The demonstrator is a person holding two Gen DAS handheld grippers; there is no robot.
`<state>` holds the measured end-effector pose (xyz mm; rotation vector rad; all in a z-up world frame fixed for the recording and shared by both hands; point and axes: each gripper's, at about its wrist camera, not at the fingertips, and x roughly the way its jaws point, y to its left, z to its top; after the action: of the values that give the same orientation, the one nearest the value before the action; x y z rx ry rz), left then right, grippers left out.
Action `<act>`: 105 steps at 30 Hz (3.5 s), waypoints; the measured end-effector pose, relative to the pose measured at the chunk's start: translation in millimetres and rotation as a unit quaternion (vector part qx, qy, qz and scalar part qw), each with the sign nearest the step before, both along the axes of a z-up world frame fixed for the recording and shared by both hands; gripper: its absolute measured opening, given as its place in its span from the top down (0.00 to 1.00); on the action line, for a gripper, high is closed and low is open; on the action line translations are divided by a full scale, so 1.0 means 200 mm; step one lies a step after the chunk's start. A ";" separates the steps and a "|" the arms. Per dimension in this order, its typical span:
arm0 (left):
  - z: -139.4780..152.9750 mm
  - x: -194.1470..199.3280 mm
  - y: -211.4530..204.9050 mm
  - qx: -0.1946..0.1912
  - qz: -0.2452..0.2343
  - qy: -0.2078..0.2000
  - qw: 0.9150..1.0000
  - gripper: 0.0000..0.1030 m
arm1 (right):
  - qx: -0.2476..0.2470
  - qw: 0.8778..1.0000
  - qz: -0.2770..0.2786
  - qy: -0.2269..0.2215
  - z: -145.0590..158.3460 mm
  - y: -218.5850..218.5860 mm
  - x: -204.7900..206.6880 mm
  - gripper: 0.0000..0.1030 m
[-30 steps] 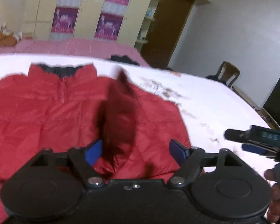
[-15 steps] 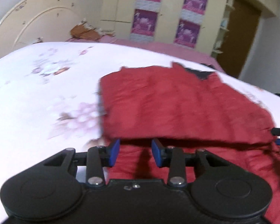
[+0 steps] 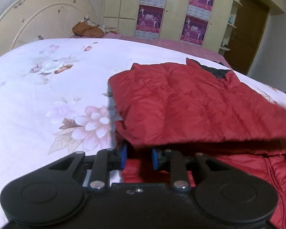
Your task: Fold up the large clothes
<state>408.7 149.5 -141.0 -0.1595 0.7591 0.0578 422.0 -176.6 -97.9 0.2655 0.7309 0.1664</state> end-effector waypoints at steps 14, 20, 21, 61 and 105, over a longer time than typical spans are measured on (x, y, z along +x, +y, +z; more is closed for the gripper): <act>0.26 -0.13 0.06 -0.041 -0.036 -0.045 0.997 0.60 | -0.039 0.999 -0.025 -0.027 0.03 0.03 -0.08 0.54; 0.03 0.18 -0.09 -0.027 -0.067 0.009 0.997 0.59 | -0.076 0.996 0.010 0.041 -0.22 0.16 0.11 0.81; 0.02 0.18 -0.08 -0.036 -0.066 0.010 0.997 0.59 | -0.085 0.996 0.016 0.038 -0.22 0.16 0.11 0.81; 0.05 0.13 -0.16 0.067 -0.087 -0.028 0.994 0.41 | -0.119 0.992 0.030 0.028 -0.20 0.23 0.02 0.81; 0.07 -0.45 -0.02 0.093 -0.070 0.008 0.993 0.03 | -0.036 0.998 -0.040 -0.013 0.04 -0.15 -0.55 0.13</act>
<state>319.4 145.3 -126.8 0.0711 0.7742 -0.0043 312.5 -206.8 -88.9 0.2228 0.6972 0.0679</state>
